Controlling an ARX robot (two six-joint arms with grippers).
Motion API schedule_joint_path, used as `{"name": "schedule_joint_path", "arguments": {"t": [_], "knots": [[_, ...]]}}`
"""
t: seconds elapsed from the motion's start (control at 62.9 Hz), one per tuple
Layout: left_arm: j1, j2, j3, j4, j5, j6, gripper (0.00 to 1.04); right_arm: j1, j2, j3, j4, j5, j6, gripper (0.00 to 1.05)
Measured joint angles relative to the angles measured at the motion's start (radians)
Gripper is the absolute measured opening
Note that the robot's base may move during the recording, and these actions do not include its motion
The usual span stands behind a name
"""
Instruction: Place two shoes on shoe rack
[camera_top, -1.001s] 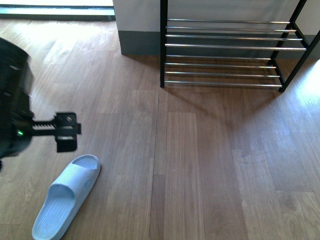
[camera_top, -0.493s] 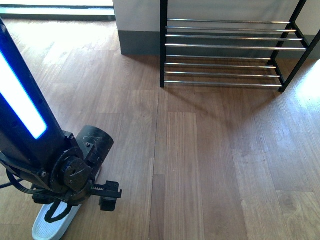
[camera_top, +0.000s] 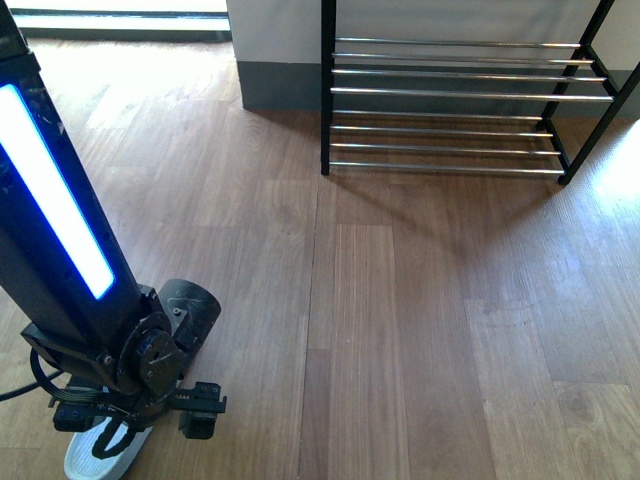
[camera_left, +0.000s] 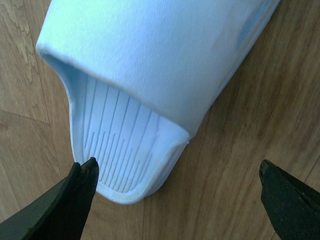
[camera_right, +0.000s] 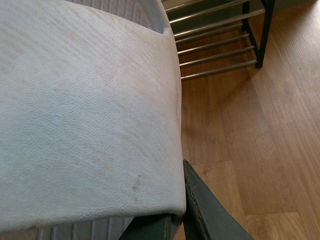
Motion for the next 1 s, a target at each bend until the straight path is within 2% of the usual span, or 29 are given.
{"name": "schedule_joint_path", "arguments": {"t": [0.079, 0.254, 0.667, 0.906, 1.001], "knots": [[0.006, 0.034, 0.035, 0.072, -0.012, 0.034, 0.95, 0.0, 0.0, 0.0, 0.0, 0.0, 0.0, 0.01], [0.011, 0.082, 0.111, 0.079, 0.016, 0.051, 0.95, 0.0, 0.0, 0.0, 0.0, 0.0, 0.0, 0.01], [0.013, 0.108, 0.16, 0.057, 0.035, 0.049, 0.38, 0.0, 0.0, 0.0, 0.0, 0.0, 0.0, 0.01], [0.014, 0.076, 0.12, 0.09, 0.064, 0.026, 0.17, 0.0, 0.0, 0.0, 0.0, 0.0, 0.0, 0.01], [0.014, 0.006, 0.068, 0.126, 0.068, 0.005, 0.03, 0.0, 0.0, 0.0, 0.0, 0.0, 0.0, 0.01]]}}
